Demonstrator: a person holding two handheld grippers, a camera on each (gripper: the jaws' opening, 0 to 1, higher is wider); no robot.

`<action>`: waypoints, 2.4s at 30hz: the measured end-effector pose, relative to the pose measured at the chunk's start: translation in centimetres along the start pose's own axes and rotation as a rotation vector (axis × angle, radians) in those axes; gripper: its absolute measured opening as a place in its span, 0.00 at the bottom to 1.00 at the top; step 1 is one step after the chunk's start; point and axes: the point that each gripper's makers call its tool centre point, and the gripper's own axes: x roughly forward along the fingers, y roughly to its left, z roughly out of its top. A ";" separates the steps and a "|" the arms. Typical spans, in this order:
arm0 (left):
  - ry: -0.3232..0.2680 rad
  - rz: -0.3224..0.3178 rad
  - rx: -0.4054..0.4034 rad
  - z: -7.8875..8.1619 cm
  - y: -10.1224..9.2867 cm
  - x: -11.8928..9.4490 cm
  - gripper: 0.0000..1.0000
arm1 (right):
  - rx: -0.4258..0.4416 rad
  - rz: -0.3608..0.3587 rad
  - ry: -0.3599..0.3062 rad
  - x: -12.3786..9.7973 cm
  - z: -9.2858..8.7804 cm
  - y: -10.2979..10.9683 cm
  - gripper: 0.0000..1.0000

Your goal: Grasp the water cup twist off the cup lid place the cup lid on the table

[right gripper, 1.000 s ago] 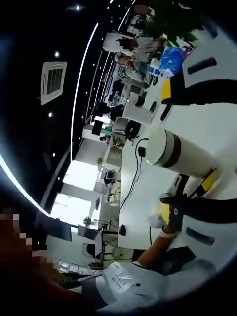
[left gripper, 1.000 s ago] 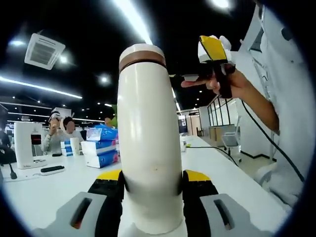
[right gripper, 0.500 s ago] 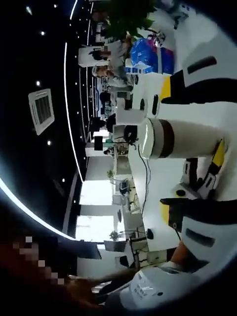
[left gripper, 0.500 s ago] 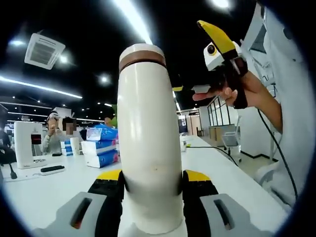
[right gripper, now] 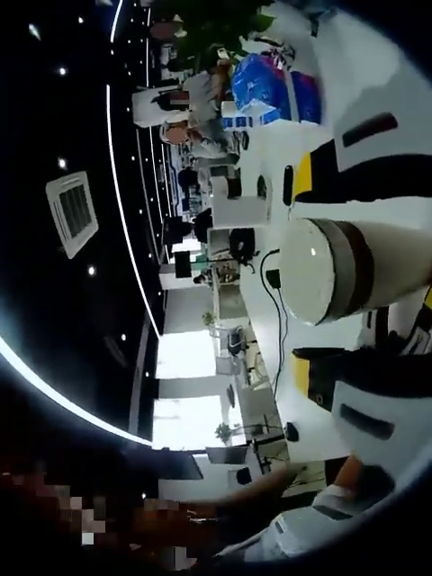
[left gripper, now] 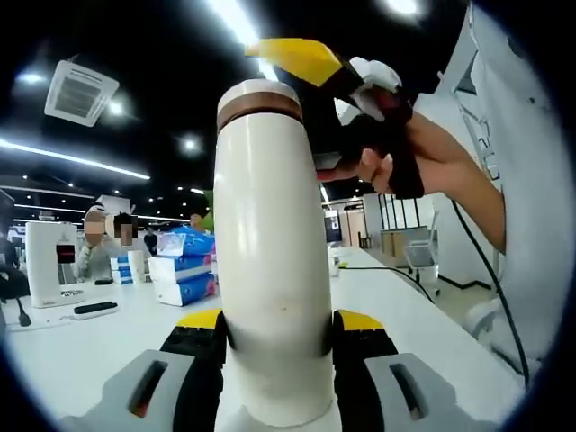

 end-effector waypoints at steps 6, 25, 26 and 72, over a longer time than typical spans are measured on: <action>0.000 0.000 -0.001 0.0 0.0 0.0 0.48 | 0.013 0.000 -0.003 0.0 0.1 -0.3 0.49; 0.000 0.001 0.002 0.1 -0.1 0.1 0.48 | -0.058 0.239 -0.018 0.2 0.1 0.6 0.48; 0.001 0.001 0.002 0.1 0.0 0.1 0.48 | -0.079 0.261 -0.033 0.1 0.2 0.8 0.48; 0.003 -0.001 -0.007 0.0 -0.1 0.0 0.48 | -0.054 0.527 -0.039 -2.4 2.1 1.1 0.69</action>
